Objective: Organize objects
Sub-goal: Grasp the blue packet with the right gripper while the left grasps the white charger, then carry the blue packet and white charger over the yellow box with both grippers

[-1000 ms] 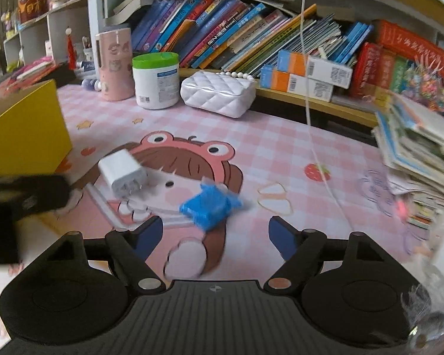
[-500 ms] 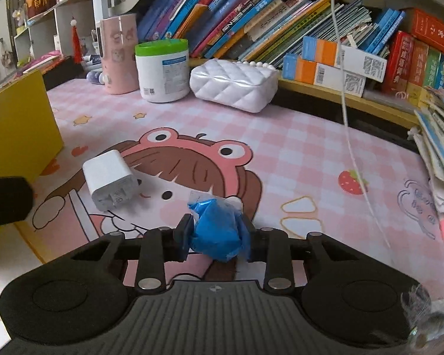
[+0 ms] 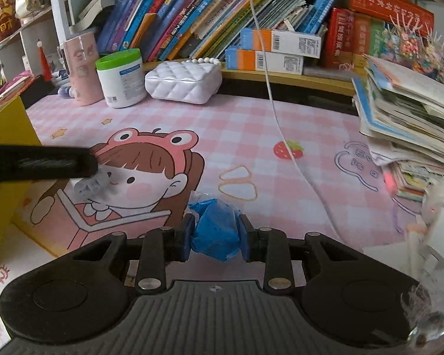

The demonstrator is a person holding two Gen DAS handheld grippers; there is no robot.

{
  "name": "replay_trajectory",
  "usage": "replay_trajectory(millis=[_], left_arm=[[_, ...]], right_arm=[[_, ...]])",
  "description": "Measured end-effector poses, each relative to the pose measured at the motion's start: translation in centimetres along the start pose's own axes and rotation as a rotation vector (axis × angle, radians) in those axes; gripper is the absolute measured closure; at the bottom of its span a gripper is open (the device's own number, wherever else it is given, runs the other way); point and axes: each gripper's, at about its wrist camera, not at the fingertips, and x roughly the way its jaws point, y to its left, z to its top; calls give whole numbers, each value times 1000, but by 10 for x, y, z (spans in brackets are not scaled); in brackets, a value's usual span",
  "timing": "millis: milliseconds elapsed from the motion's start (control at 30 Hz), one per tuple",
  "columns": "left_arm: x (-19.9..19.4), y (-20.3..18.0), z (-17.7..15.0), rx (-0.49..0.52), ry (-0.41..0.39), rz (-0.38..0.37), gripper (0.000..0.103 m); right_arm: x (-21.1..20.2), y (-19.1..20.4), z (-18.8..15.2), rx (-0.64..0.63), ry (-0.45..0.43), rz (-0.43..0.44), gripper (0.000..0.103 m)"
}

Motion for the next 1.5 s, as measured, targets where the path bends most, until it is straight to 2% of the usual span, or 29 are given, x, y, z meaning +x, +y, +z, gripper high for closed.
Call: replay_trajectory(millis=[67,267,333,533,933,1167,1500], left_arm=[[12,-2,1,1,18,2,11],[34,-3,-2,6,54,8,28],[39,-1,-3,12,64,5,38],[35,4,-5,4,73,-50,38],[-52,26,-13,-15,-28,-171,38],[-105,53,-37,-12,-59,-235,38],[-155,114,-74,-27,-72,-243,38]], right_arm=[[-5,0,-1,5,4,5,74],[-13,5,-1,1,9,31,74],[-14,6,-1,3,12,37,74],[-17,10,-1,8,27,42,74],[-44,29,-12,-5,31,-21,74],[-69,55,-24,-7,31,-33,74],[-103,112,-46,-27,20,-47,74]])
